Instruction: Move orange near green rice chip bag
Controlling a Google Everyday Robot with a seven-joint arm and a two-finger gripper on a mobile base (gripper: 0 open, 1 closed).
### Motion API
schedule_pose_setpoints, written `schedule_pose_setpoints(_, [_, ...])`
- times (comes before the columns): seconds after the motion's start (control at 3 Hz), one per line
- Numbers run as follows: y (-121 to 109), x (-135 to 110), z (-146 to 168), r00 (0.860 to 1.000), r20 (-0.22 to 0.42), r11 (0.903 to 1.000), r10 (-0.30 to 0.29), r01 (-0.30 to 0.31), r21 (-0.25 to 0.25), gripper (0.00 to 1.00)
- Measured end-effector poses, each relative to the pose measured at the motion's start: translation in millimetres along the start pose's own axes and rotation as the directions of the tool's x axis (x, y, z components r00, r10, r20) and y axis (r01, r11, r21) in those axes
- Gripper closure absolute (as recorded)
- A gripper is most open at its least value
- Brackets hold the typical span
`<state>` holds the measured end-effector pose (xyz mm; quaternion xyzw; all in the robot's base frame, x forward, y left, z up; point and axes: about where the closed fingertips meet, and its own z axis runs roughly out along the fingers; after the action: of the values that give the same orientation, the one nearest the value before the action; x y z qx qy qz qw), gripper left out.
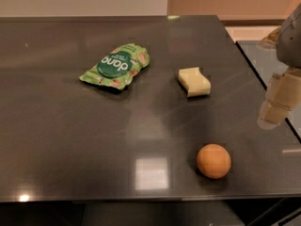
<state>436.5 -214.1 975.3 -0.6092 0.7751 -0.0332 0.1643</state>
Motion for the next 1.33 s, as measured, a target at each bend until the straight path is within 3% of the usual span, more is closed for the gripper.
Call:
schedule_pose_setpoints(0.33, [12,-8,9,0.997,0.051,0.9984,-0.052,0.053,-0.02,0.0])
schedule_pose_setpoints(0.67, [34,-22,23,0.983,0.12,0.9881,-0.138,0.145,-0.053,0.0])
schedule_pose_setpoints(1.0, [62,-37,41,0.957,0.174,0.9616,-0.234,0.254,-0.104,0.0])
schedule_pose_setpoints(1.33, [89,-48,61,0.921,0.207,0.9194,-0.329,0.363,-0.153,0.0])
